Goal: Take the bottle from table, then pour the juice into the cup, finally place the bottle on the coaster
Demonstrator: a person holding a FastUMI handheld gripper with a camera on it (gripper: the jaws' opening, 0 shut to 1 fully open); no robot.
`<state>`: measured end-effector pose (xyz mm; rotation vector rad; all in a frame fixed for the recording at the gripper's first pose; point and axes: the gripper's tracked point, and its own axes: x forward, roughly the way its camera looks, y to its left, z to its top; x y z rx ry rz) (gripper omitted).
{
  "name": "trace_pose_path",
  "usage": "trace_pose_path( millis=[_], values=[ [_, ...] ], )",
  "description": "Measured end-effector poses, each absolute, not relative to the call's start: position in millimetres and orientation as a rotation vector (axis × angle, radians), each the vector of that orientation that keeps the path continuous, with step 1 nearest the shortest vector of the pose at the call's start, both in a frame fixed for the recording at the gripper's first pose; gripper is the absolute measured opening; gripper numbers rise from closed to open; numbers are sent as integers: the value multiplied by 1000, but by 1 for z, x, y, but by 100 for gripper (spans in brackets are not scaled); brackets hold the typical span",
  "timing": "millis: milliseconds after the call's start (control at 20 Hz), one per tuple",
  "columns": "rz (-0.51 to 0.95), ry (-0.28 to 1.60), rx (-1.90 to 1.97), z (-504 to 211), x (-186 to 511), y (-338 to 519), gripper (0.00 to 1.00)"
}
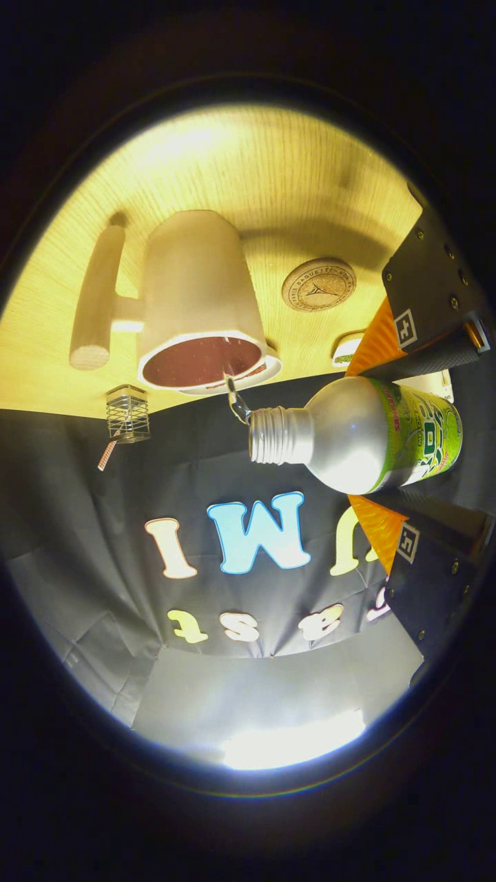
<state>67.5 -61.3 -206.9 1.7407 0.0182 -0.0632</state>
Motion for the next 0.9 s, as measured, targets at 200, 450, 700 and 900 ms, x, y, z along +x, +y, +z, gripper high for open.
trace_pose_path(
  millis=[200,450,700,900],
  values=[
    [-55,18,1737,-206,69,-59,76],
    [-47,15,1745,-206,69,-57,76],
    [-38,13,1758,-206,70,-56,76],
    [-30,11,1762,-205,71,-54,76]
  ],
)
